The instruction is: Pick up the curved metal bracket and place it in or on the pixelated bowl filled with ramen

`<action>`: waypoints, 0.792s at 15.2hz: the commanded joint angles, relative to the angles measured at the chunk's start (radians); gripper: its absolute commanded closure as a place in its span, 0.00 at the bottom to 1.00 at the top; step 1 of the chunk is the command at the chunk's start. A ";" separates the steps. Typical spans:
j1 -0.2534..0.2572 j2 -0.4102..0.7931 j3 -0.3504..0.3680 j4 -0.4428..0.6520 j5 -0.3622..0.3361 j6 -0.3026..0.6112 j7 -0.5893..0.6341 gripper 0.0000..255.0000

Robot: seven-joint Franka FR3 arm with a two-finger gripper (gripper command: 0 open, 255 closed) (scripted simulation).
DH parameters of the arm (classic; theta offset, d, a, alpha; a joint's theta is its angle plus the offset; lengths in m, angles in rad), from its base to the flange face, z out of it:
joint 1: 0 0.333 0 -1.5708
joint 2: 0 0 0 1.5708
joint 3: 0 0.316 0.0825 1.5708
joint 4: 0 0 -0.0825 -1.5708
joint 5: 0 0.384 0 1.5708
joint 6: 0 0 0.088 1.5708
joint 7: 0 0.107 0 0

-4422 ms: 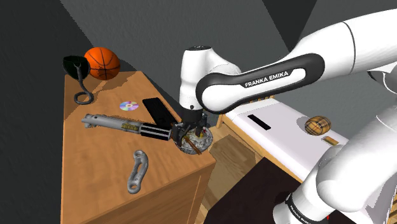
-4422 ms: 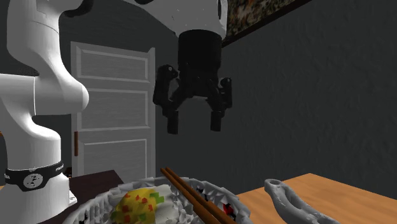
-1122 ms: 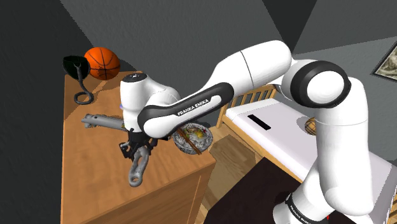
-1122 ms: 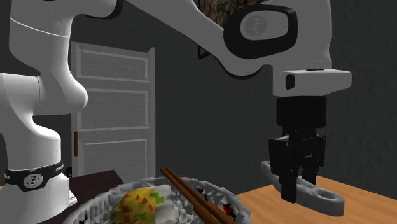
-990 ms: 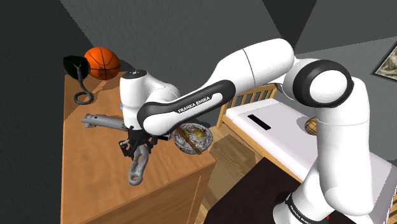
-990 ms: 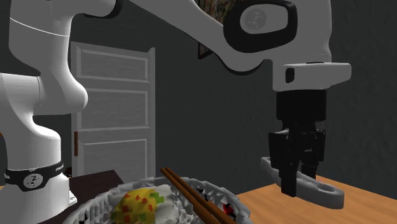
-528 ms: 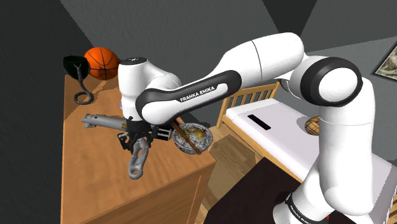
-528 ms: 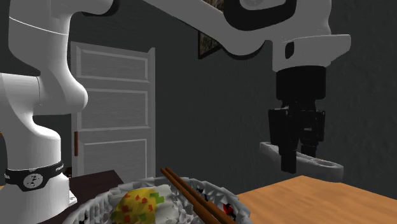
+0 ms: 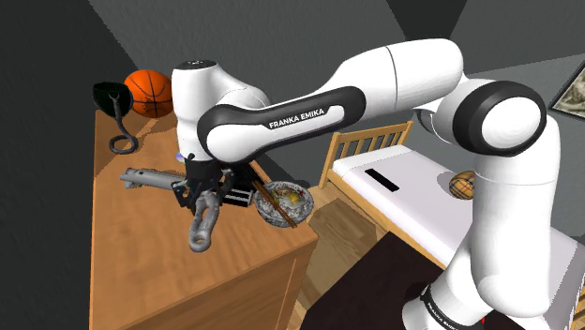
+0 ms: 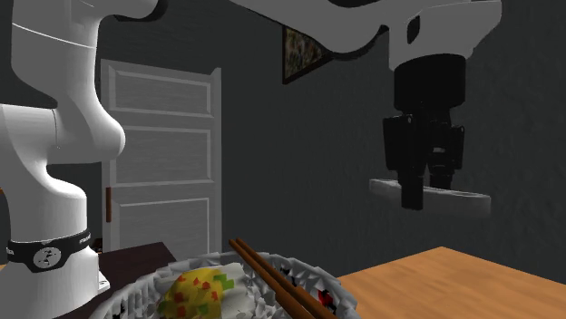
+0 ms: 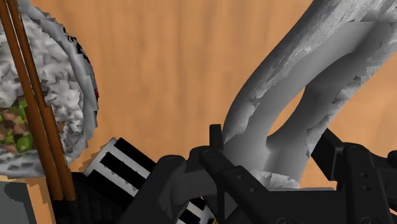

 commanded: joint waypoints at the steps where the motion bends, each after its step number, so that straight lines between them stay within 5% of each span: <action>1: 0.001 -0.005 0.002 0.021 0.004 -0.026 -0.003 1.00; 7: 0.002 -0.021 0.007 0.069 0.014 -0.088 -0.011 1.00; 12: -0.108 -0.170 0.000 -0.131 0.081 -0.016 -0.120 1.00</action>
